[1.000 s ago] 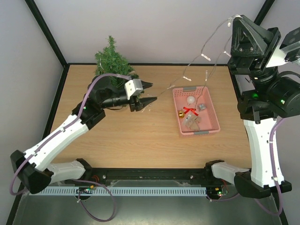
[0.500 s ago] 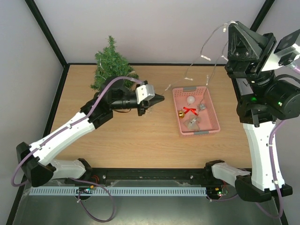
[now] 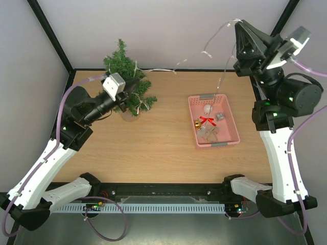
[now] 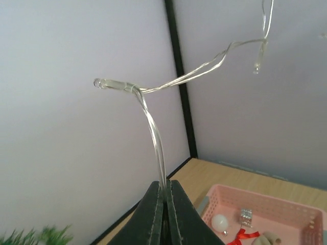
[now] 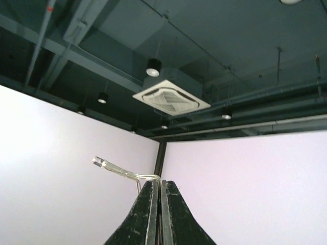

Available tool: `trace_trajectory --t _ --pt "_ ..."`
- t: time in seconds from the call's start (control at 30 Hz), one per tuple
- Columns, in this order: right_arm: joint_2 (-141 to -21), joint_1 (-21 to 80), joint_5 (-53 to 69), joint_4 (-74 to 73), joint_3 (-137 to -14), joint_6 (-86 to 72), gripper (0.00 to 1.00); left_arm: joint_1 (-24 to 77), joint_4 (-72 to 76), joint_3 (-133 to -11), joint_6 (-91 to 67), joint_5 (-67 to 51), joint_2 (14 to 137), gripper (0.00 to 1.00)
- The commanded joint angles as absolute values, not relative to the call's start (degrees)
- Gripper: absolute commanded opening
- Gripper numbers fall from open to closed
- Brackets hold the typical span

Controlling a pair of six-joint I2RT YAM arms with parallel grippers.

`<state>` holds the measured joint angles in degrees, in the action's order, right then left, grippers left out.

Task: Decorate the small christmas tree
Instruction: Wrap the decoration item around the Christmas tree.

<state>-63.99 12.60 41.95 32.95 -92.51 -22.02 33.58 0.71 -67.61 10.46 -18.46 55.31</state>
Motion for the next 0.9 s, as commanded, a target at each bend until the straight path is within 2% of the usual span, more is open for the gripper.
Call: trace_trajectory --t 0.0,0.1,0.27,0.47,0.6,0.87 --pt "-65.39 12.61 42.07 29.66 -90.98 -18.32 0.02 27.62 -5.42 -69.82 3.39 -16.50 54.80 0.03" --pt "-64.97 14.09 37.69 22.83 -87.31 -10.64 0.02 21.37 -11.08 -70.83 -1.39 -16.60 54.35 0.03" --pt "-67.26 18.40 33.57 24.67 -84.72 -5.30 0.02 11.68 -13.15 -68.08 -4.11 -16.80 51.35 0.03" --pt "-76.61 23.67 34.12 27.28 -93.50 -2.34 0.02 2.71 -12.70 -67.63 -7.48 -20.05 51.25 0.03" --pt "-84.32 24.55 34.15 30.15 -100.48 -3.26 0.02 -1.12 -11.15 -67.37 -9.56 -19.53 53.17 0.03" --pt "-99.41 24.96 35.92 31.22 -116.21 -3.93 0.02 -12.58 -4.38 -66.53 -18.96 -26.49 57.85 0.03"
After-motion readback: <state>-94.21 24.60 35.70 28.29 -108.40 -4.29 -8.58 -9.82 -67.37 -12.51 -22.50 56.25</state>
